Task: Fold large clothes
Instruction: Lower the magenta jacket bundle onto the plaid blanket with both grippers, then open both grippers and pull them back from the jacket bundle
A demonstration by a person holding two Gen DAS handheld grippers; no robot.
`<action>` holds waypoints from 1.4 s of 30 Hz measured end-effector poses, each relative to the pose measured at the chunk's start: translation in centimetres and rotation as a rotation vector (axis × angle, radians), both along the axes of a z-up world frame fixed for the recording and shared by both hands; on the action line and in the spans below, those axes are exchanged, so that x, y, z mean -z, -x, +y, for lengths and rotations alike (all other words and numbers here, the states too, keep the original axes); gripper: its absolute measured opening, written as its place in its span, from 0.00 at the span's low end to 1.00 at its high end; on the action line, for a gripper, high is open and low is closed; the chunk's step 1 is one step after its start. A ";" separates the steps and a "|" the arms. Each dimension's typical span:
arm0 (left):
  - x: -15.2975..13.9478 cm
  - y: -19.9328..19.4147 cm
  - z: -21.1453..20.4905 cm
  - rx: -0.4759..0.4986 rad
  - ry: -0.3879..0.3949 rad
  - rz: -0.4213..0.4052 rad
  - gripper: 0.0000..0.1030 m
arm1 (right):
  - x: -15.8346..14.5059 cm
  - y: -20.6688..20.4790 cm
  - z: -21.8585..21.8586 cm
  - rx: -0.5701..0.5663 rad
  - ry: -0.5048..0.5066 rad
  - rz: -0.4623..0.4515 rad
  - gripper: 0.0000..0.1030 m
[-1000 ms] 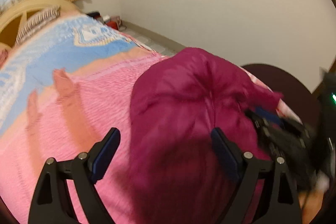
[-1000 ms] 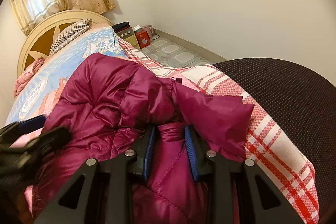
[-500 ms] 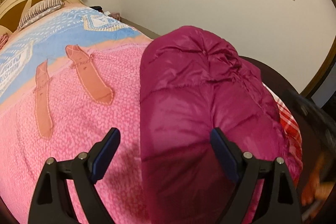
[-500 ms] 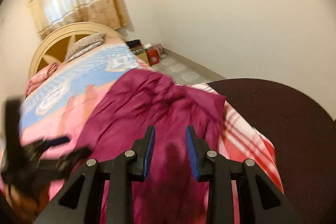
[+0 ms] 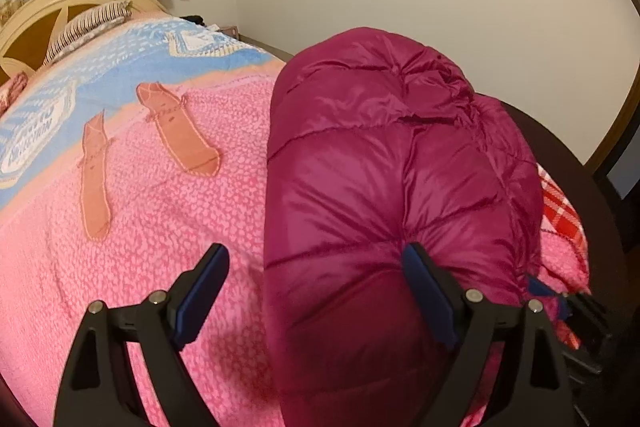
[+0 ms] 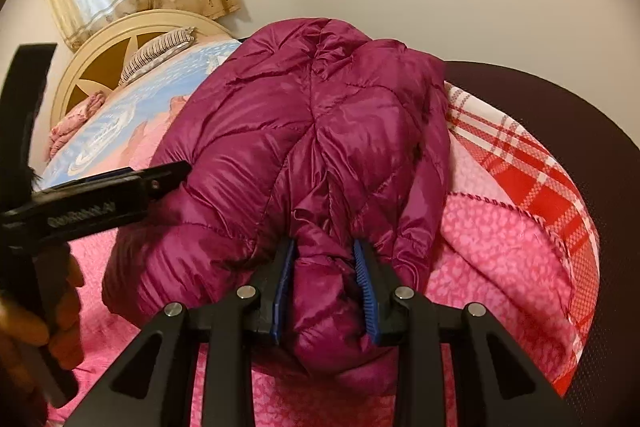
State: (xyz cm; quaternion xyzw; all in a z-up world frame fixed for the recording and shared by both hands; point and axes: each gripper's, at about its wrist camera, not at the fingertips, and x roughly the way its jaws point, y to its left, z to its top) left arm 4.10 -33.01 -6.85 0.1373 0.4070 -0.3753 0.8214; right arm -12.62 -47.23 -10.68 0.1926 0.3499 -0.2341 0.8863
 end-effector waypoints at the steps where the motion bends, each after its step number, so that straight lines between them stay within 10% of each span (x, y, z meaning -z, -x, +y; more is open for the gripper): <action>1: -0.1 0.2 0.3 0.000 0.002 0.003 0.89 | 0.0 0.2 0.1 0.005 -0.006 -0.002 0.31; 10: -1.3 4.1 3.1 0.038 -0.007 -0.087 0.88 | -2.0 4.8 1.4 0.063 -0.074 -0.062 0.35; 15: -0.1 5.4 4.2 0.040 -0.035 -0.053 0.89 | -3.4 6.4 3.1 0.070 -0.020 -0.034 0.65; 25: 3.3 6.8 5.2 0.035 -0.185 0.065 0.89 | -2.6 7.1 4.0 0.056 -0.077 0.037 0.65; 42: -0.6 11.1 10.7 0.055 -0.192 0.093 0.89 | -7.4 9.9 9.8 -0.054 -0.134 0.084 0.66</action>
